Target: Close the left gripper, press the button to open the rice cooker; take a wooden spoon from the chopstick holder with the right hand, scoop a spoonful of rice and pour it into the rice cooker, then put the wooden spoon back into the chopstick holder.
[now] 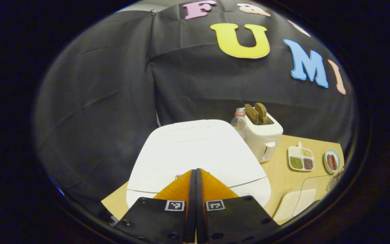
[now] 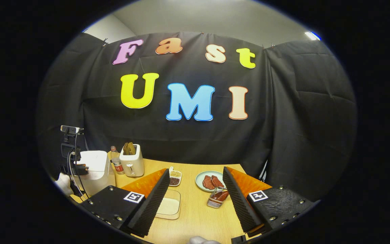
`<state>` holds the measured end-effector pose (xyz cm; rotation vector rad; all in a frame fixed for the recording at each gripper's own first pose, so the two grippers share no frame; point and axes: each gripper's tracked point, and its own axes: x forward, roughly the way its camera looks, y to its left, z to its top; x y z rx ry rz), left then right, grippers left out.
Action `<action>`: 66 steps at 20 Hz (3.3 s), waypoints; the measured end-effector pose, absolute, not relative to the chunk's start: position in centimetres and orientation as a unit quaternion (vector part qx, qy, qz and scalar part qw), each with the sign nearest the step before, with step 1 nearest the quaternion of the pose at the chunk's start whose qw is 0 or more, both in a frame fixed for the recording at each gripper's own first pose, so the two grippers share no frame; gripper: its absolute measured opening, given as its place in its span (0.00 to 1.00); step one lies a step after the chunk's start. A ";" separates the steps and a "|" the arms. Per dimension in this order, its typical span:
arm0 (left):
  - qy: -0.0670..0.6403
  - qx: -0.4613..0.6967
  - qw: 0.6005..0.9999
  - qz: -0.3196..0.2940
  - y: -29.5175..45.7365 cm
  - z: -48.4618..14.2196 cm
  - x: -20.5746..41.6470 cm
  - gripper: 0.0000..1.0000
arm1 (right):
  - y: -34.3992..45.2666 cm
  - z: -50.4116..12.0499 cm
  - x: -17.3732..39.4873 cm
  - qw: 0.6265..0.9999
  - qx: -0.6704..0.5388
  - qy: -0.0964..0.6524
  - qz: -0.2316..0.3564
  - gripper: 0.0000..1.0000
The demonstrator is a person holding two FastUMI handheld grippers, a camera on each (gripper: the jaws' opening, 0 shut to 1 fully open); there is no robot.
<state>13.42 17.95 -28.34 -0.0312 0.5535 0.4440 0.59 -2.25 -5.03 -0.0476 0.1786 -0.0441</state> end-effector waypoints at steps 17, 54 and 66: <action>0.035 -0.013 0.997 0.069 5.9 -7.4 6.6 0.60 | -4.9 -5.9 0.1 0.995 -0.004 0.076 -0.060 0.96; 0.073 0.018 0.996 0.055 -6.4 -9.8 6.4 0.99 | -22.3 -32.3 24.1 0.950 0.202 0.207 -0.117 0.97; 0.074 0.034 0.996 0.041 -7.3 -10.0 7.1 0.98 | -22.2 -32.3 24.1 0.942 0.225 0.224 -0.107 0.19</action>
